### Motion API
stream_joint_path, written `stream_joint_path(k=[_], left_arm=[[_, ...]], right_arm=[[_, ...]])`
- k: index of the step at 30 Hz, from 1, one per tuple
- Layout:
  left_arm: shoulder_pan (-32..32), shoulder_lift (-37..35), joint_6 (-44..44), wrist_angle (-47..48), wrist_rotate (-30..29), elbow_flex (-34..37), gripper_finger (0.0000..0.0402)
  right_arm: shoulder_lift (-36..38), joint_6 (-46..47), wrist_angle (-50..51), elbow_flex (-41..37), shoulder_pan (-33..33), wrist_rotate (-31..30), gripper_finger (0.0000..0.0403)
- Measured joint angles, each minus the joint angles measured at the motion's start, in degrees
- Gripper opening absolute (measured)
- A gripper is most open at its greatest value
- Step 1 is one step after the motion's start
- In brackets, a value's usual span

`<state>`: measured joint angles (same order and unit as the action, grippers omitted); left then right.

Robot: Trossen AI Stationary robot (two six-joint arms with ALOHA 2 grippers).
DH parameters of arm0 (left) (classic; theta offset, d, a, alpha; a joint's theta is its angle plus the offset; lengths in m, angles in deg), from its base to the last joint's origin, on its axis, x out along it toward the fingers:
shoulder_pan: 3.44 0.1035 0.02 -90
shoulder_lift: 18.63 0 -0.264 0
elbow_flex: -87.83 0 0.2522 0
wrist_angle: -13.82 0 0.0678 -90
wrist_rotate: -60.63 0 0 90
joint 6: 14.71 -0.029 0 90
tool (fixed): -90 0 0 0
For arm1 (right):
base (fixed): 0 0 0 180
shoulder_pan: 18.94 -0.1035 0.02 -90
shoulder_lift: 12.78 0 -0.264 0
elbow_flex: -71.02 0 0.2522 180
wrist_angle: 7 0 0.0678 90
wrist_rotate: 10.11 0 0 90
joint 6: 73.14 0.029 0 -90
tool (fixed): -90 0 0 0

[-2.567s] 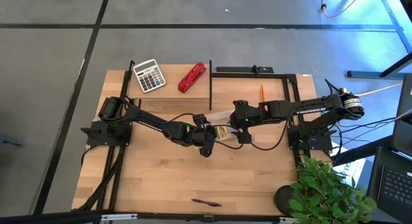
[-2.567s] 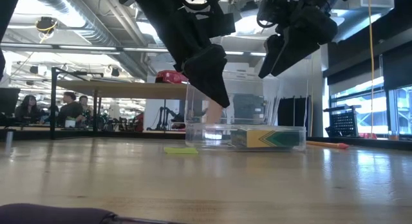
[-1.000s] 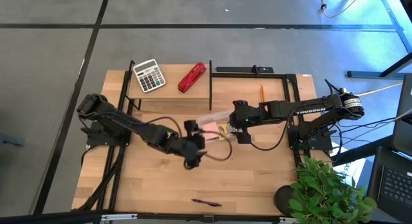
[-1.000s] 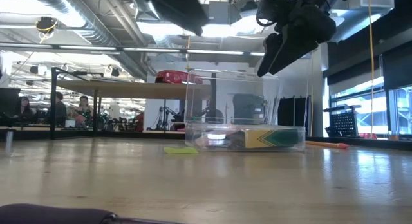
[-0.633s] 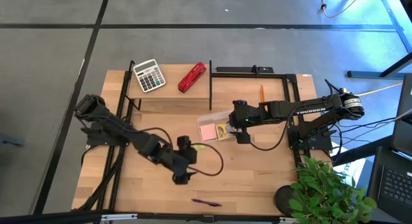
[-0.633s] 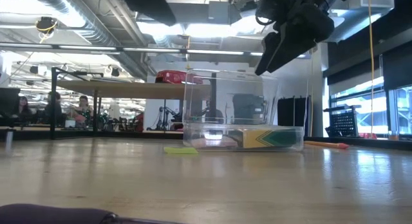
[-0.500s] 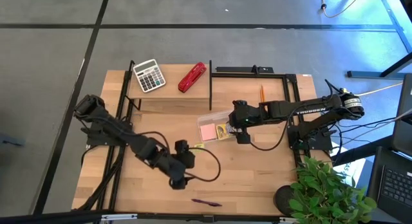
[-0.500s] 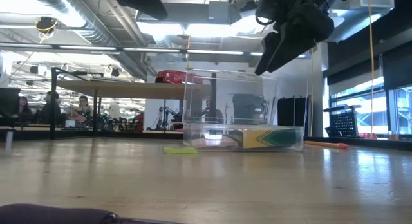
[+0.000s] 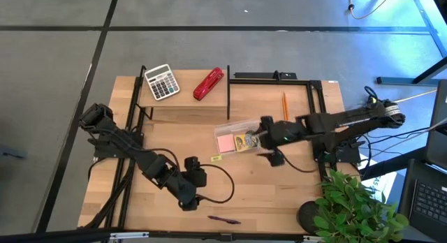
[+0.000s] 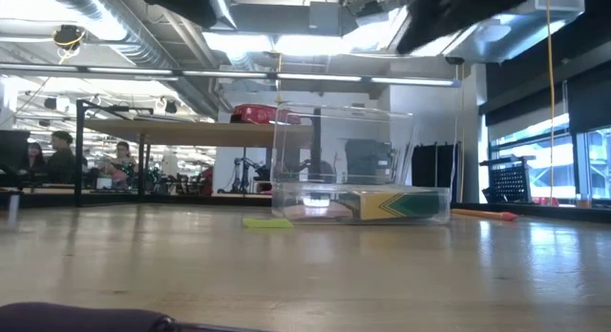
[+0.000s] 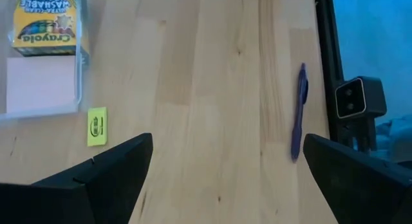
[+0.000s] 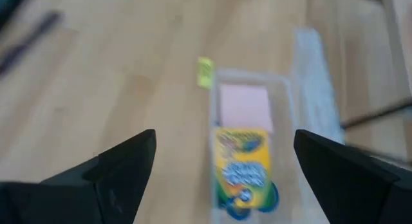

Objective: Pack school essentials
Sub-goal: Put the green eraser into the supply box

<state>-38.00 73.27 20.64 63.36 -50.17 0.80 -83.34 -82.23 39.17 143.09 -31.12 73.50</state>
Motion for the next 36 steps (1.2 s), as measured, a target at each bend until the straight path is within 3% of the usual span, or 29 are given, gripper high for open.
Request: stream_joint_path(k=[11,16,27,36], left_arm=[[-0.1,0.0,0.6,1.3,-1.1,0.0,0.0397],[0.6,0.2,0.4,1.2,-2.4,0.0,0.0397],[5.5,6.2,0.1,1.2,-2.9,0.0,0.0397],[12.5,11.2,-3.2,0.4,3.3,0.3,0.0397]], right_arm=[[0.7,3.6,-7.2,0.0,-16.5,0.1,0.0369],[-0.7,10.4,-7.5,0.0,-17.9,-1.4,0.0369],[-2.0,9.4,-7.3,0.0,-18.2,-1.6,0.0369],[-1.9,8.6,-6.6,0.0,-17.6,-1.7,0.0369]])
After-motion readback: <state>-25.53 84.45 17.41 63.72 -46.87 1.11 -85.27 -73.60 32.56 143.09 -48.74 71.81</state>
